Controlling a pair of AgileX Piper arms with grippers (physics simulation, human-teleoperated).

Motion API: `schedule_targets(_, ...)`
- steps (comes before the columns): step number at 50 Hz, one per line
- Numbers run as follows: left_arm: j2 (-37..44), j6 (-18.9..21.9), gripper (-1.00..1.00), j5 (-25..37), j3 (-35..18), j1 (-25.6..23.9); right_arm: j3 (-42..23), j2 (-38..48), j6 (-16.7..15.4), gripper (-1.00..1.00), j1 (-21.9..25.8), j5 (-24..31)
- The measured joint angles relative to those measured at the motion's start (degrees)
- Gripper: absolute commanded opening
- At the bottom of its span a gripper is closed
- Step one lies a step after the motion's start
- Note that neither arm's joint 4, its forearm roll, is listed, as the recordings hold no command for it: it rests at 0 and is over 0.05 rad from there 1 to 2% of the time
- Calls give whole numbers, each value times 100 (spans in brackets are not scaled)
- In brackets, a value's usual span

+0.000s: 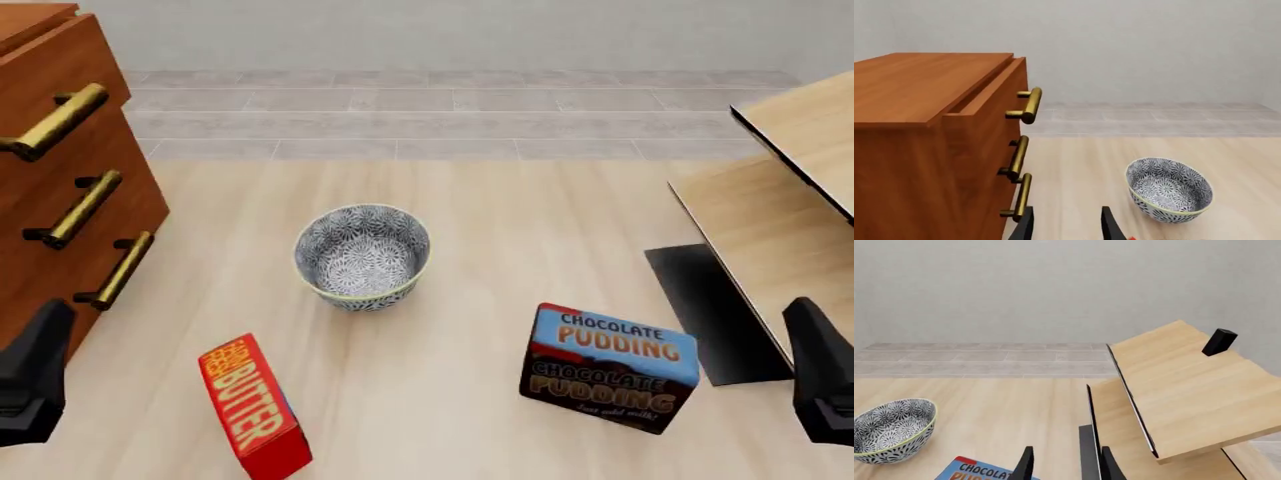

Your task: Close the top drawer of the cabinet and put the bowl on top of it.

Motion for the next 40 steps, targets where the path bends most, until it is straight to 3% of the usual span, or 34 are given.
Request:
schedule_targets(11, 719, -140, 100, -194, -220, -170, -4, 3, 0, 100, 0, 1)
schedule_targets(30, 1758, -468, 100, -164, -1184, -429, -5, 4, 0, 100, 0, 2)
schedule_targets(40, 2203, -767, 100, -243, -1561, -317, -5, 4, 0, 100, 0, 2)
